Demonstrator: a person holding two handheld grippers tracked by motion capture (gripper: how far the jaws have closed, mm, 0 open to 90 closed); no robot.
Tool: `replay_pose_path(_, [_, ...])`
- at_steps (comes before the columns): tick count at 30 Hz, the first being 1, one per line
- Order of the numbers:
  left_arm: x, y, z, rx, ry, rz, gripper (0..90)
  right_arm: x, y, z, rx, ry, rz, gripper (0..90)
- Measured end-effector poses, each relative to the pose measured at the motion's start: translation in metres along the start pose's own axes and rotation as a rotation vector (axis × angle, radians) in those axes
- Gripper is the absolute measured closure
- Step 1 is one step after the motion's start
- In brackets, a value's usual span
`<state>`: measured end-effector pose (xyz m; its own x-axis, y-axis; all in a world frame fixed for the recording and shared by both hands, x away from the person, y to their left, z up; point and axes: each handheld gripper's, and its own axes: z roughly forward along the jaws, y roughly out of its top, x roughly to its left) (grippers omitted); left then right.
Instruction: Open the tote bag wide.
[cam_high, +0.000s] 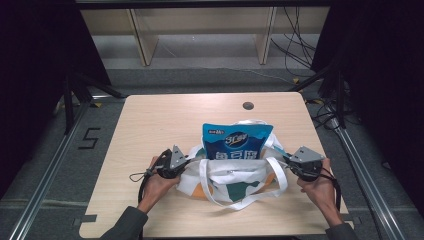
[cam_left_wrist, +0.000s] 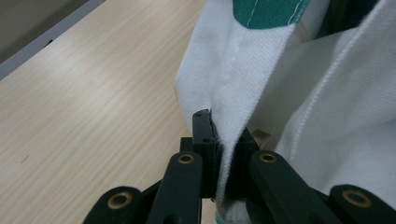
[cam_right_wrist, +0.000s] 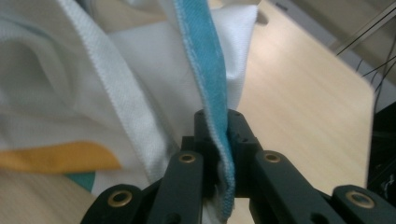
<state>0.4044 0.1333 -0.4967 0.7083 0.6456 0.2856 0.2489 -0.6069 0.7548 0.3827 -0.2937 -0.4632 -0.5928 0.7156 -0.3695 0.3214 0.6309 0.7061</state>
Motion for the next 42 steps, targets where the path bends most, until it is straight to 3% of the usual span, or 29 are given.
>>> replay_pose_path(1, [-0.003, -0.001, 0.002, 0.011, -0.003, -0.024, 85.3, 0.003, -0.004, 0.004, 0.021, 0.011, 0.014, 85.4])
replay_pose_path(2, [-0.002, -0.002, 0.003, 0.030, -0.013, -0.003, 85.3, 0.005, -0.008, 0.008, 0.039, 0.024, 0.009, 85.3])
replay_pose_path(4, [-0.006, -0.006, 0.009, 0.044, -0.007, -0.011, 85.4, 0.009, -0.014, 0.015, 0.070, 0.049, 0.008, 85.4])
replay_pose_path(6, [-0.011, -0.007, 0.014, 0.073, 0.008, 0.014, 85.7, 0.010, -0.016, 0.020, 0.089, 0.049, -0.026, 85.4])
replay_pose_path(9, [-0.010, -0.007, 0.014, 0.070, 0.003, -0.003, 85.7, 0.012, -0.018, 0.024, 0.101, 0.053, -0.045, 85.5])
replay_pose_path(11, [-0.008, -0.007, 0.012, 0.064, -0.008, -0.042, 84.7, 0.012, -0.019, 0.024, 0.106, 0.057, -0.026, 85.4])
replay_pose_path(14, [0.001, -0.003, 0.004, 0.051, -0.007, -0.086, 70.3, 0.009, -0.018, 0.020, 0.093, 0.057, 0.043, 78.5])
replay_pose_path(15, [0.006, -0.003, -0.002, 0.042, -0.028, -0.105, 66.7, 0.005, -0.016, 0.016, 0.082, 0.053, 0.051, 75.1])
replay_pose_path(16, [0.010, -0.001, -0.007, 0.027, -0.026, -0.098, 60.5, -0.004, -0.013, 0.007, 0.033, 0.072, 0.091, 70.5])
replay_pose_path(17, [0.014, 0.000, -0.011, 0.009, -0.021, -0.121, 57.1, -0.009, -0.010, -0.001, -0.013, 0.069, 0.166, 69.8])
replay_pose_path(18, [0.014, 0.000, -0.011, 0.009, -0.021, -0.121, 54.1, -0.009, -0.010, -0.001, -0.013, 0.069, 0.166, 69.8])
replay_pose_path(19, [0.022, 0.005, -0.017, -0.031, -0.056, -0.167, 50.7, -0.019, -0.001, -0.021, -0.106, 0.064, 0.240, 65.3])
replay_pose_path(20, [0.022, 0.005, -0.017, -0.031, -0.056, -0.167, 47.7, -0.019, -0.001, -0.021, -0.106, 0.064, 0.240, 65.3])
replay_pose_path(21, [0.027, 0.013, -0.023, -0.071, -0.076, -0.211, 46.5, -0.025, 0.009, -0.037, -0.167, 0.083, 0.264, 63.6])
replay_pose_path(22, [0.027, 0.013, -0.023, -0.071, -0.076, -0.211, 46.0, -0.025, 0.009, -0.037, -0.167, 0.083, 0.264, 63.6])
replay_pose_path(23, [0.027, 0.024, -0.028, -0.079, -0.087, -0.198, 45.3, -0.022, 0.021, -0.052, -0.196, 0.135, 0.282, 62.3])
replay_pose_path(26, [0.026, 0.034, -0.031, -0.088, -0.094, -0.177, 43.9, -0.012, 0.035, -0.062, -0.225, 0.163, 0.264, 60.6])
replay_pose_path(27, [0.023, 0.047, -0.030, -0.089, -0.115, -0.149, 44.0, -0.003, 0.046, -0.063, -0.262, 0.221, 0.202, 59.8])
replay_pose_path(28, [0.023, 0.047, -0.030, -0.089, -0.115, -0.149, 44.1, -0.003, 0.046, -0.063, -0.262, 0.221, 0.202, 59.8])
replay_pose_path(30, [0.017, 0.059, -0.019, -0.055, -0.165, -0.129, 44.6, 0.017, 0.057, -0.059, -0.243, 0.296, 0.145, 58.5])
replay_pose_path(31, [0.017, 0.059, -0.019, -0.055, -0.165, -0.129, 44.5, 0.017, 0.057, -0.059, -0.243, 0.296, 0.145, 58.5])
replay_pose_path(32, [0.017, 0.060, -0.014, -0.047, -0.173, -0.114, 44.1, 0.029, 0.063, -0.050, -0.214, 0.338, 0.111, 57.1])
replay_pose_path(35, [0.020, 0.060, 0.003, -0.040, -0.212, -0.148, 46.3, 0.036, 0.066, -0.041, -0.185, 0.361, 0.089, 55.4])
replay_pose_path(38, [0.025, 0.058, 0.015, -0.051, -0.243, -0.178, 58.8, 0.042, 0.068, -0.025, -0.131, 0.373, 0.043, 52.3])
replay_pose_path(39, [0.028, 0.058, 0.018, -0.066, -0.250, -0.165, 68.7, 0.044, 0.066, -0.018, -0.100, 0.399, 0.032, 60.9])
replay_pose_path(40, [0.028, 0.058, 0.018, -0.066, -0.250, -0.165, 75.4, 0.044, 0.066, -0.018, -0.100, 0.399, 0.032, 60.9])
replay_pose_path(42, [0.031, 0.059, 0.023, -0.061, -0.226, -0.159, 79.5, 0.048, 0.062, -0.014, -0.101, 0.429, -0.025, 77.5])
